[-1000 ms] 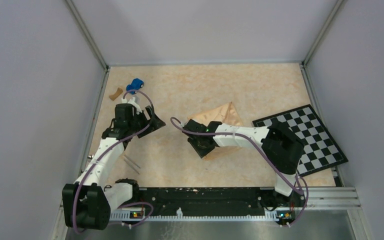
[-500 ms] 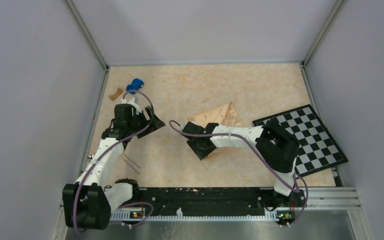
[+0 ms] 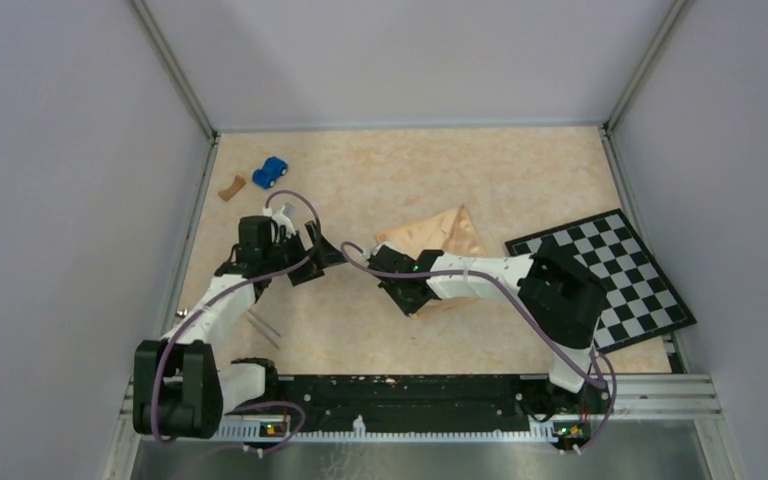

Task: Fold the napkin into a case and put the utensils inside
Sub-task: Pick up the upper triangle-folded napkin from the center of the board.

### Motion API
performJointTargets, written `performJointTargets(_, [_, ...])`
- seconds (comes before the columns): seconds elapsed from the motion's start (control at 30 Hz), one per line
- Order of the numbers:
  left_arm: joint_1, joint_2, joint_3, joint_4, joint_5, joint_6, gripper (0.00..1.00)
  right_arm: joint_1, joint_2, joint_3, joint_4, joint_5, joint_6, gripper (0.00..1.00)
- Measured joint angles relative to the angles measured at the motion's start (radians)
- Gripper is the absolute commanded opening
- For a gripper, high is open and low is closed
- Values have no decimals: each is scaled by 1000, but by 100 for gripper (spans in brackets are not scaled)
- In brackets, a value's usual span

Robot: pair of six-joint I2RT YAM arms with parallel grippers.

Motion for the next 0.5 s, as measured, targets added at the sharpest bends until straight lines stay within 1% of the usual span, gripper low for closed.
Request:
performJointTargets(0.1, [-19,88,-39,115,70,-75,96,0,-34,-41,43,-8,-14,0])
performJointTargets(0.23, [-108,217,-94,283,104,-248,89,0,-78,-84,79,-24,-26,0])
performJointTargets(0.4, [-224,341,-106,470,52,-463,89,0,-136,-124,128,-39,-26,0])
performJointTargets(0.5, [-256,411,-106,570,10,-547,86,0,-152,-133,146,-40,-26,0])
